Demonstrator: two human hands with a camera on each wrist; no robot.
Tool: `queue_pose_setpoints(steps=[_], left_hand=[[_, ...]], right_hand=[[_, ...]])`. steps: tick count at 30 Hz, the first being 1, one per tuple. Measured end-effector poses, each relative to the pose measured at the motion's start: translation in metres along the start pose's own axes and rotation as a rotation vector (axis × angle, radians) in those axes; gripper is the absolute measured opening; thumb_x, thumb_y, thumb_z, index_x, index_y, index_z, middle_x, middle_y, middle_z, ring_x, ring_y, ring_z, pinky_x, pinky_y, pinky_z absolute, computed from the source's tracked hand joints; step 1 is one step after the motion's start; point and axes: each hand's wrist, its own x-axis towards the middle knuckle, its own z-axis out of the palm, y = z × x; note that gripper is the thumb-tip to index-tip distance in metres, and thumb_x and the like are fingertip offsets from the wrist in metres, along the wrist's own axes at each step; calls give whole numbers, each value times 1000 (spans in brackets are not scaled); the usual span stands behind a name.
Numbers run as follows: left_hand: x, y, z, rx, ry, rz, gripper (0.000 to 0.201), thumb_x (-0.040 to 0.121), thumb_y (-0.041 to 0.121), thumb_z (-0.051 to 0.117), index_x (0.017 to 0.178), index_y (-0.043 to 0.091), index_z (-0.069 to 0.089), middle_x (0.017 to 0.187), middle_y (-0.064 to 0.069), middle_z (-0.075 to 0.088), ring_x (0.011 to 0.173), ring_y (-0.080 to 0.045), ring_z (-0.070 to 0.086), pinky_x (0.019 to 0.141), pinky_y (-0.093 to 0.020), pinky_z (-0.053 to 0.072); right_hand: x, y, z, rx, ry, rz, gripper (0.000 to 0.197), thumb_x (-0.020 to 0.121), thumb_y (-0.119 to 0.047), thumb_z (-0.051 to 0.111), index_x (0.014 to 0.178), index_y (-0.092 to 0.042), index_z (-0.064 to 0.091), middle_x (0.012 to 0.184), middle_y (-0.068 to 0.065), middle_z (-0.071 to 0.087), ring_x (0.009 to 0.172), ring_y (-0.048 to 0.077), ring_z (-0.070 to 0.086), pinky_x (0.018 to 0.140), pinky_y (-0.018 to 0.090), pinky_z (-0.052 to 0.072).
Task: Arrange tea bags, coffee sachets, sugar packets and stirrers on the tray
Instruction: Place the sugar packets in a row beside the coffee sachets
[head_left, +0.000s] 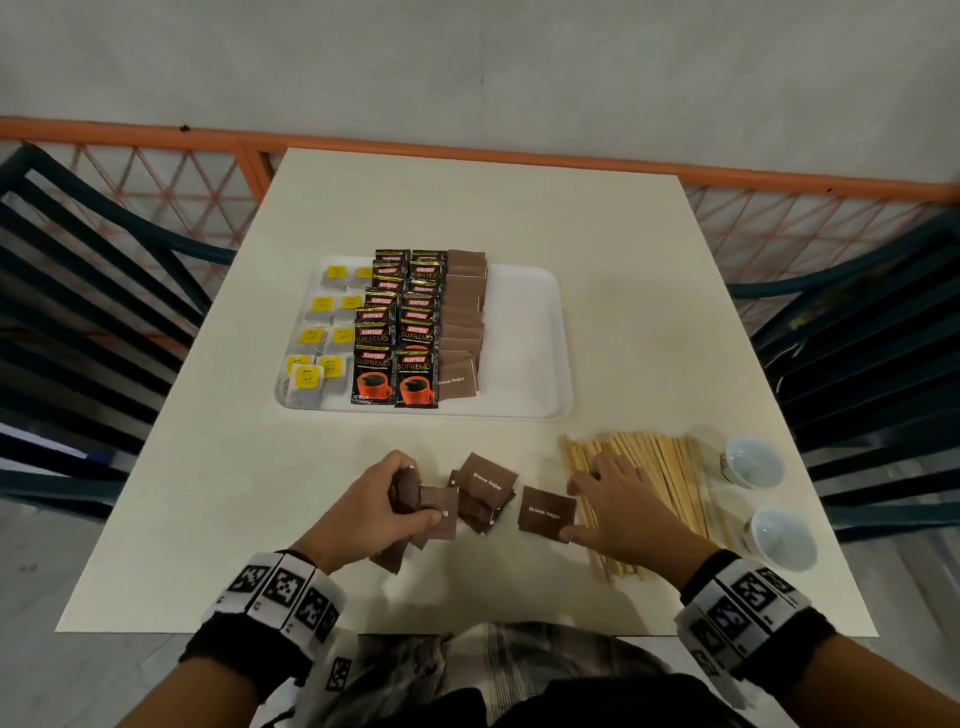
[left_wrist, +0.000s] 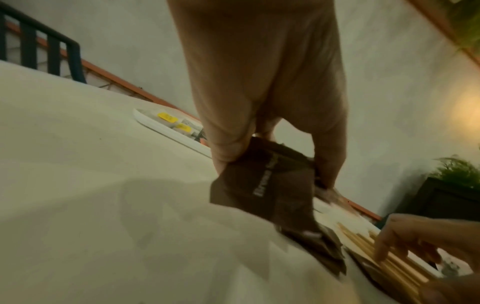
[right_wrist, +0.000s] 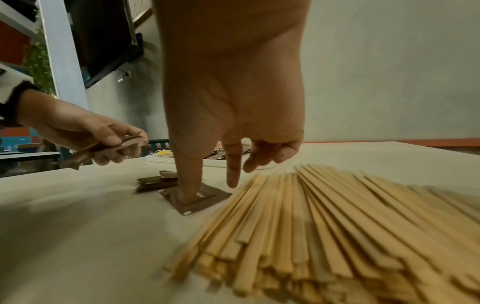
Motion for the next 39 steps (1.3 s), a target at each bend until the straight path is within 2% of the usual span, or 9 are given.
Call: queue_pose_setpoints(steps=[3, 6, 10, 15, 17, 20, 22, 28, 39], left_hand=[[4, 10, 0, -156, -23, -78, 27, 81, 18, 70, 95, 12, 47, 82, -5, 56, 70, -15, 62, 61, -26, 50], [10, 16, 2, -239, -4, -121, 22, 82, 18, 68, 92, 16, 49, 86, -7, 58, 74, -19, 62, 65, -36, 49], [11, 14, 4, -343, 51, -183, 20, 84, 14, 66, 95, 11, 50, 91, -11, 56, 79, -19, 58, 64, -24, 46], [10, 1, -2, -459, 129, -266, 15, 84, 8, 63, 93, 11, 51, 95, -17, 56, 85, -31, 60, 72, -37, 50], [9, 0, -4, -537, 150, -279, 13, 85, 4, 59, 94, 8, 50, 95, -18, 58, 86, -33, 62, 76, -42, 53], [6, 5, -4, -713, 161, -273, 8, 87, -2, 48, 92, 5, 46, 81, -11, 59, 67, -25, 57, 57, -30, 50], [3, 5, -6, -823, 152, -290, 7, 88, 1, 43, 90, 6, 47, 74, -8, 57, 58, -20, 52, 53, -27, 43], [0, -7, -16, -1268, 65, -427, 19, 70, 17, 46, 83, 7, 55, 67, -7, 47, 48, -15, 43, 43, -19, 35], [9, 6, -21, -1289, -11, -429, 29, 74, 41, 60, 73, 12, 56, 63, -4, 47, 43, -13, 40, 43, -18, 31]], right_hand=[[6, -11, 3, 28, -14, -30, 58, 79, -59, 54, 124, -24, 43, 126, 1, 40, 118, 20, 35, 103, 34, 30], [17, -23, 5, 106, -19, -34, 51, 77, -54, 61, 114, -23, 45, 119, 0, 41, 110, 18, 36, 97, 32, 32], [23, -30, -8, 383, -28, -48, 29, 79, -26, 66, 96, -20, 43, 95, -1, 55, 88, 19, 53, 79, 30, 46], [32, -44, -21, 709, -165, -69, 42, 78, -22, 72, 113, -20, 47, 95, 2, 62, 85, 17, 62, 75, 25, 51], [41, -55, -18, 683, -161, -58, 56, 77, -26, 73, 125, -18, 44, 103, 3, 57, 94, 18, 57, 78, 24, 48], [51, -70, -10, 431, -88, -36, 86, 67, -49, 75, 136, -19, 32, 127, 6, 37, 120, 23, 36, 99, 38, 40], [53, -76, -6, 309, -69, -94, 98, 62, -57, 74, 139, -21, 25, 133, 8, 30, 123, 26, 29, 103, 43, 38], [46, -85, 9, 52, 30, -373, 63, 82, -43, 61, 134, -18, 37, 127, 11, 39, 113, 28, 38, 94, 41, 41], [47, -86, 8, 301, -78, -212, 74, 76, -41, 70, 134, -9, 35, 130, 11, 36, 118, 24, 32, 102, 33, 31]])
